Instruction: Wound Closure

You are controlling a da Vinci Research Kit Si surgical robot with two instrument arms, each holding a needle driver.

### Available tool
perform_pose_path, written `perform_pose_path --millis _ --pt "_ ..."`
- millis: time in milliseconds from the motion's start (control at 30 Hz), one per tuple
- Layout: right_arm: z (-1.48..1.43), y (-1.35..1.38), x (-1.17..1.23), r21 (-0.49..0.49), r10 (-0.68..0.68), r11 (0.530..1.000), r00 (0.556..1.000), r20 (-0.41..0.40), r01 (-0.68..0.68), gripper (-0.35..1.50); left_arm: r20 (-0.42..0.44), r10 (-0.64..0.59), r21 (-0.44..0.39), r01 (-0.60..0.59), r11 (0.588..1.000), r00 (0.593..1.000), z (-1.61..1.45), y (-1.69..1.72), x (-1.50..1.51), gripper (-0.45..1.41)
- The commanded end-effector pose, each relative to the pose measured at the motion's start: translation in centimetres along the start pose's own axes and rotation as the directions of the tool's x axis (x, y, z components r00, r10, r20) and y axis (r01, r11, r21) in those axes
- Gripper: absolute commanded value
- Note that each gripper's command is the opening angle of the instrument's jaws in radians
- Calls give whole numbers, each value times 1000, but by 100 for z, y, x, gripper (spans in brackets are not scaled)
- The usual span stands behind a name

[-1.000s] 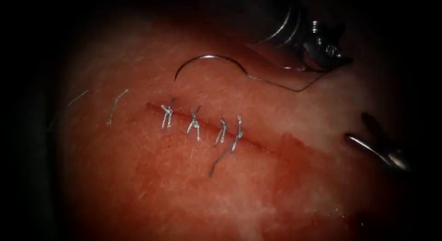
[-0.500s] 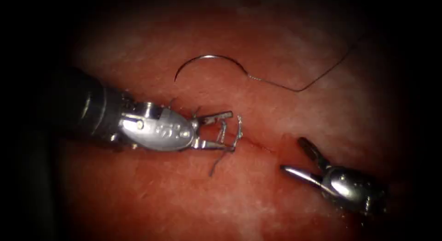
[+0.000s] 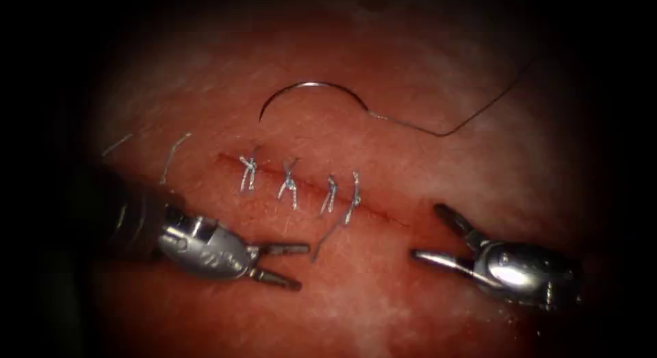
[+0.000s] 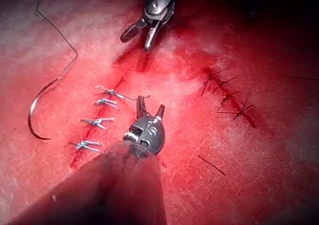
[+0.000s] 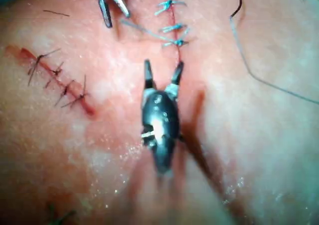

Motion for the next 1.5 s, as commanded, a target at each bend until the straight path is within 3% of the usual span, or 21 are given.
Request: perform_pose_path --millis 33,300,333,467,767,933,1067,1167,1300,1500 --pt "7 -13 -8 2 5 1000 1000 0 -5 148 1 2 0 -2 1000 1000 9 11 -2 24" --pt "21 -15 -6 -2 -10 1000 1000 -2 10 148 -31 46 51 -44 998 998 26 7 1 26" --pt "23 -15 -6 -3 -10 1000 1000 -2 10 148 -30 53 51 -51 997 998 27 8 0 19" --pt "25 -16 -5 -3 -16 1000 1000 -5 16 148 -21 71 58 -70 996 997 27 5 -9 -45" --pt "38 -16 -3 39 -104 994 994 -19 105 145 -20 131 56 -130 990 991 27 -5 -13 -45" --pt "60 -23 -6 123 -245 960 968 -62 251 138 -20 122 57 -121 991 992 28 -8 -4 -45" --pt "81 -31 -10 154 -323 933 945 -45 326 136 -22 113 61 -111 992 993 29 -12 6 -45" --pt "102 -35 -10 115 -459 882 888 -11 457 136 -25 101 67 -100 993 995 31 -17 18 -45" --pt "110 -29 -8 78 -543 837 840 0 542 136 -26 98 71 -96 993 995 33 -16 23 -45" --pt "120 -18 -8 16 -568 823 823 -1 568 136 -25 98 74 -96 993 995 36 -15 25 -45"
